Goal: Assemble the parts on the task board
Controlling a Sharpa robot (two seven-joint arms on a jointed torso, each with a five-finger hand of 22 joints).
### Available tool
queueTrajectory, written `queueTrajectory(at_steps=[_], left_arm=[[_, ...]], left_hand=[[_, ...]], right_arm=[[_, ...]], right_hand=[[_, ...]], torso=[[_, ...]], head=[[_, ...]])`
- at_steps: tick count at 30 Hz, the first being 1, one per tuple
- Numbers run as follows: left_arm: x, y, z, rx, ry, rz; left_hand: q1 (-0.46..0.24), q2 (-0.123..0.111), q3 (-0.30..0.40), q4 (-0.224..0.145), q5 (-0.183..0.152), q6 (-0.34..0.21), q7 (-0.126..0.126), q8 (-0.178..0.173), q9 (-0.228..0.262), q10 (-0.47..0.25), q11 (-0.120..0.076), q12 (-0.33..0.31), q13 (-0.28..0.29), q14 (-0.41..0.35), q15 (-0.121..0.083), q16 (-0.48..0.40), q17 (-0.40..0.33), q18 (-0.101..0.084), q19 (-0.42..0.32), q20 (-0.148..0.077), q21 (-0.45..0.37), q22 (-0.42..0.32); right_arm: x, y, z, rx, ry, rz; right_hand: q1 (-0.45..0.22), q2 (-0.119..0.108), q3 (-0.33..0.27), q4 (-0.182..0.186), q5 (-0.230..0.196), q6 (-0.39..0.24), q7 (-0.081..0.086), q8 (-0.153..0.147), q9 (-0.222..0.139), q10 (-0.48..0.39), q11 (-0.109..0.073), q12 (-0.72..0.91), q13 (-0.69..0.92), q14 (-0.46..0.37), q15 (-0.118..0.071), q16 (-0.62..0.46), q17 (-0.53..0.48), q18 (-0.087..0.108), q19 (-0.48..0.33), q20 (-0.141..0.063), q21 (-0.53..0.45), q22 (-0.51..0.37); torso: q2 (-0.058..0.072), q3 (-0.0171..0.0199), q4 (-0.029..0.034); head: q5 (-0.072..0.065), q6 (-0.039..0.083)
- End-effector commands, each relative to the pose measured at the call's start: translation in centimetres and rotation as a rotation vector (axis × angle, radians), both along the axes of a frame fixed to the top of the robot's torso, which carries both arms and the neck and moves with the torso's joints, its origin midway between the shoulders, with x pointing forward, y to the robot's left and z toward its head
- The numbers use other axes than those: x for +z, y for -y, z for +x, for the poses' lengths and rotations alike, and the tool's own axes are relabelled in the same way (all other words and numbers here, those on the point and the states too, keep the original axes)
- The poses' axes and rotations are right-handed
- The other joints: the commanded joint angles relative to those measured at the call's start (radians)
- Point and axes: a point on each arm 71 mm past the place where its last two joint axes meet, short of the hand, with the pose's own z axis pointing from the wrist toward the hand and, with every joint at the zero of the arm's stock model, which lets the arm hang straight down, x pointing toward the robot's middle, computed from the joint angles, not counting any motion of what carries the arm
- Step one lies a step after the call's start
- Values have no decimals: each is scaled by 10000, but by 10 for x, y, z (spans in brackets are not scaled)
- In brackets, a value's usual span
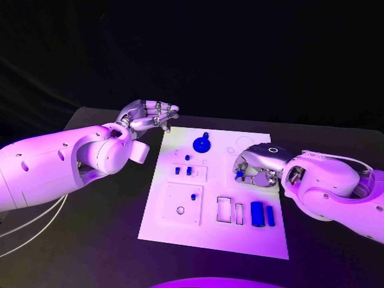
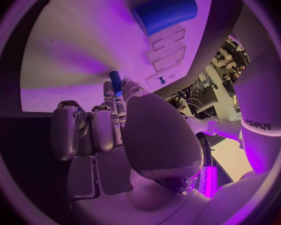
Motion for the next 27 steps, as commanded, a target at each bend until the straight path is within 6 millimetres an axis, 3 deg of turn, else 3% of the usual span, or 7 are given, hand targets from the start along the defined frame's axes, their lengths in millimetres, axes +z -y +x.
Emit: queueTrajectory(at_steps=[1, 5, 11, 18, 27], left_arm=[[1, 2, -1, -143, 15, -98], [1, 2, -1, -136, 14, -95], [1, 1, -1, -128, 15, -92], [1, 2, 0, -132, 14, -93], [1, 3, 0, -150, 18, -101]], left_hand=[[-53, -55, 58, 25, -36, -87, -2, -45, -8, -46, 49, 27, 8, 68, 23, -44, -10, 60, 78, 18, -36, -17], [-53, -55, 58, 25, -36, -87, -2, -45, -8, -46, 49, 27, 8, 68, 23, -44, -10, 60, 78, 18, -36, -17], [-63, -40, 72, 29, -34, -84, -2, -41, -6, -45, 49, 31, 9, 72, 24, -48, -12, 60, 81, 19, -41, -20], [-56, -33, 85, 22, -32, -83, -5, -39, -5, -44, 46, 34, 9, 73, 22, -50, -13, 61, 84, 19, -43, -21], [-49, -28, 96, 14, -31, -83, -7, -37, -4, -45, 44, 35, 10, 74, 20, -52, -14, 62, 86, 19, -45, -22]], right_arm=[[1, 0, 0, -65, 288, 55], [3, 0, 0, -100, 485, 198], [7, 0, -4, -57, 711, 481], [16, -3, -13, 108, 985, 953], [36, -18, -34, 715, 1230, 1742]], right_hand=[[0, 104, 201, -7, -10, 72, -10, 72, -8, 120, -12, -71, 23, 314, -63, 61, 15, -78, 170, -51, 75, 1558], [152, 57, 996, -79, -50, 230, -72, 218, 46, 413, -85, -121, 49, 317, -131, 64, -45, -135, 272, -118, 366, 1704], [64, -385, 1957, -287, 48, 256, -68, 415, 189, 638, -110, -289, 66, 316, -141, 85, -99, -169, 322, -142, 533, 1811], [-61, -602, 2279, -426, 148, 238, -53, 497, 260, 684, -105, -364, 72, 308, -138, 88, -133, -172, 325, -142, 554, 1838], [-135, -702, 2428, -505, 179, 232, -48, 538, 296, 707, -104, -390, 77, 307, -137, 96, -136, -176, 329, -140, 573, 1854]], torso=[[-4, -5, 5], [-5, -3, 2], [-15, 2, -5], [-20, -2, -8], [-6, -3, 3]], head=[[-2, -11], [-2, -23], [4, -18], [-6, 5], [27, -12]])
